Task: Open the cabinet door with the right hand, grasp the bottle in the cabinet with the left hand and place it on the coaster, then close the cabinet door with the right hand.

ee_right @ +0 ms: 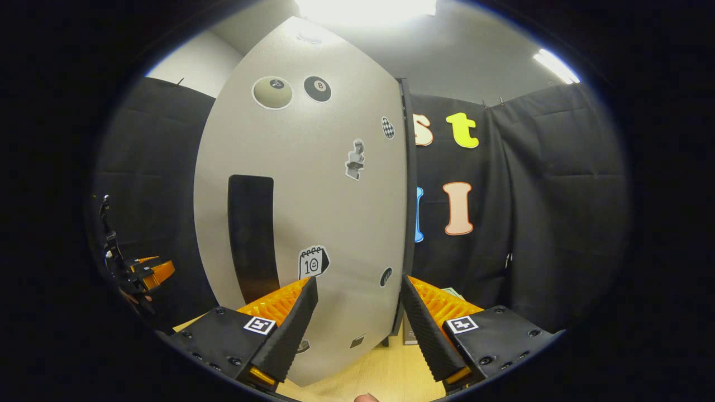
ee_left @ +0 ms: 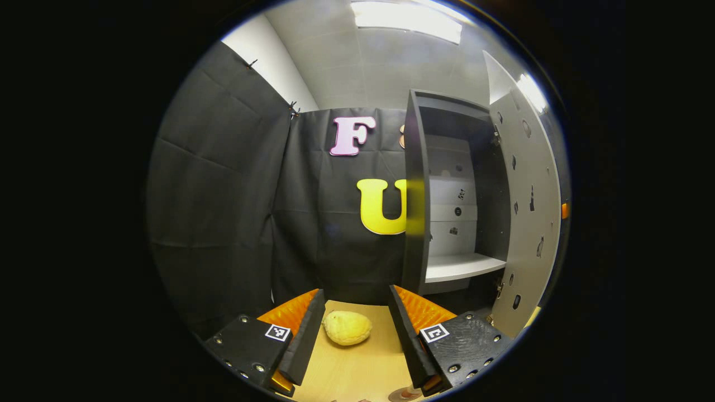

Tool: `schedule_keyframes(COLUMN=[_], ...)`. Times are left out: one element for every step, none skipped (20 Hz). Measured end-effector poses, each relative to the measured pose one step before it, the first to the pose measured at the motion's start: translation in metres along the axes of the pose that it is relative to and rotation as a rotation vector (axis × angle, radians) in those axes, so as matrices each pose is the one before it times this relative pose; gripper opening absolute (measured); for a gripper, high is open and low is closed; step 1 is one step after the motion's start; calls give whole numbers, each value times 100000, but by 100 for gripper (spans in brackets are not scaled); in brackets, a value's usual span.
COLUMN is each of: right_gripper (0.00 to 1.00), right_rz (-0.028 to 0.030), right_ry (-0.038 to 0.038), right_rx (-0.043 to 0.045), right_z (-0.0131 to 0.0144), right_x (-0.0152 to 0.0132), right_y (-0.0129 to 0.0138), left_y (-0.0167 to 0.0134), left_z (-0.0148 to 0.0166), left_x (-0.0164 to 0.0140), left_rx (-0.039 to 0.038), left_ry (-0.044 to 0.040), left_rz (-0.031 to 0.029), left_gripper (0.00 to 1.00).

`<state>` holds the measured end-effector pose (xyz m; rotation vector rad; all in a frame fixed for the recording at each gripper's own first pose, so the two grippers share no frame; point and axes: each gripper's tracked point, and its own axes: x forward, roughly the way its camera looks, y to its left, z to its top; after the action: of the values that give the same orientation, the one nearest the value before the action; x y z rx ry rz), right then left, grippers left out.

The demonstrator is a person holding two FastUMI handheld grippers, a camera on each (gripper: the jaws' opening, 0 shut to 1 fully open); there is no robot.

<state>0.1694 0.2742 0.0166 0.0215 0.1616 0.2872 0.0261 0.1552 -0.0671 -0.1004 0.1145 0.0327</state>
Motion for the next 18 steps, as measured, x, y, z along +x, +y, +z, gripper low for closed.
schedule_keyframes(right_gripper=[95, 95, 95, 95, 95, 95, 95, 95, 95, 92, 92, 95, 95, 95, 95, 95, 91, 95], right_rz=[792, 950, 946, 962, 1096, 1179, 1142, 975, 961, 430, 566, 1351, 605, 185, -223, -66, 81, 154], right_ry=[-334, -454, -370, -256, 80, 224, 153, -186, -324, -600, -328, -149, 48, -127, -48, -444, -114, 131], right_rx=[254, 98, 172, 365, 519, 489, 511, 299, -83, -395, -141, 259, 101, -548, -352, 491, 956, 1076], right_z=[-36, 112, -40, -40, -183, -250, -144, -19, 7, 82, -105, -138, -91, -89, -105, 40, -125, -122], right_x=[596, 527, 617, 549, 741, 694, 842, 694, 726, 601, 581, 515, 637, 516, 621, 481, 590, 517], right_y=[664, 675, 643, 733, 590, 648, 683, 603, 649, 545, 487, 637, 489, 318, 256, 238, 161, 86], left_y=[549, 590, 550, 665, 594, 558, 441, 449, 510, 374, 430, 389, 314, 289, 204, 134, 70, 32], left_z=[-37, -10, 37, 139, 8, -63, 103, -100, 36, -203, 19, -142, 66, 9, 105, -96, 113, -116], left_x=[-22, -125, -136, -152, -91, -89, -117, -63, -193, 45, -66, -70, -103, -187, -100, 22, -138, 84], left_rx=[372, 442, 495, 626, 636, 611, 299, 57, -153, -139, -72, -85, -81, -4, 76, -97, -155, -219], left_ry=[207, 72, -80, -134, -156, -88, -61, 18, 61, 270, 301, -11, -201, -257, -143, -30, 79, 54], left_rz=[399, 508, 425, 523, 510, 607, 435, 443, 507, 352, 723, 551, 474, 319, 303, 294, 51, 141], left_gripper=[64, 64, 64, 64, 64, 64, 66, 66, 66, 66, 66, 66, 64, 66, 64, 66, 66, 66])
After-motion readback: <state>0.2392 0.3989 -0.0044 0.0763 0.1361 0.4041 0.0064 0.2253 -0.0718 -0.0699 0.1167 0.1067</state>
